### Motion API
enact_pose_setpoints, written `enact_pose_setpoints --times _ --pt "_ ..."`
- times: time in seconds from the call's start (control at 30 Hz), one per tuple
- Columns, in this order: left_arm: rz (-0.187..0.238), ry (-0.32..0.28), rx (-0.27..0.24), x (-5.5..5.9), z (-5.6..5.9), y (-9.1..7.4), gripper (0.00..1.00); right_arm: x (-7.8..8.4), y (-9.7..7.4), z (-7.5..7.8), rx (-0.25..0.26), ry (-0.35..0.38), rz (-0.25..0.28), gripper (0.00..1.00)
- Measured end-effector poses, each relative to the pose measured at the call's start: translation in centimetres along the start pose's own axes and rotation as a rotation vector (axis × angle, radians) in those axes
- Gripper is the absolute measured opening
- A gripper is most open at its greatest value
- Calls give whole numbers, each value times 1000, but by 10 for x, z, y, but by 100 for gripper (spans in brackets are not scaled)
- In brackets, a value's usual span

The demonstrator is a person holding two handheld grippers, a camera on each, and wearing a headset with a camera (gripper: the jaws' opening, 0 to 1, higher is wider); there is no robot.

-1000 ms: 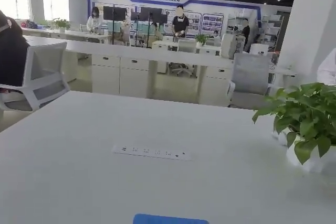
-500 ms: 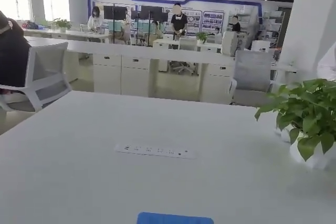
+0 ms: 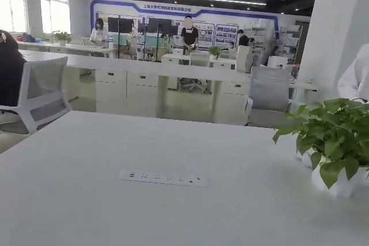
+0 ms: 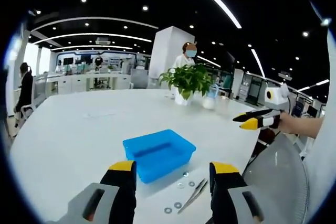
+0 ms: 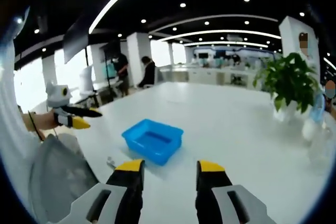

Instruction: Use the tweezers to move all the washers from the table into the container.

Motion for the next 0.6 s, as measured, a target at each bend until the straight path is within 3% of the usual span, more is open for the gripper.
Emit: enact_pose_setpoints --times 0.13,0.27,0.3,0.4,0.43,0.53,0.6 --pt "-106 72 75 10 0 2 38 1 26 -20 -104 -61 -52 30" --pt "-229 89 161 31 5 6 35 11 47 -40 -215 -121 -134 31" --pt "-248 103 179 35 6 7 34 14 51 -43 -221 -146 -150 30" --pt "-373 172 187 56 2 10 30 22 63 -52 -261 -206 -210 25" --pt "-397 199 183 61 1 12 29 25 67 -55 -271 -213 -224 24" --pt "-488 284 236 79 5 18 22 30 75 -60 -290 -235 -265 25" --pt "-525 313 251 87 7 22 20 34 77 -63 -303 -260 -298 26"
Point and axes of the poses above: the centre of the closed fingertips' face, and the gripper's own axes: y roughly forward along the fingers, z roughly to its right, x roughly out of its underside, the point moved 6 cm from there along -y, roughly backward along the fingers, and after that the axes turned 3 degrees about -x, right-handed, at the moved point
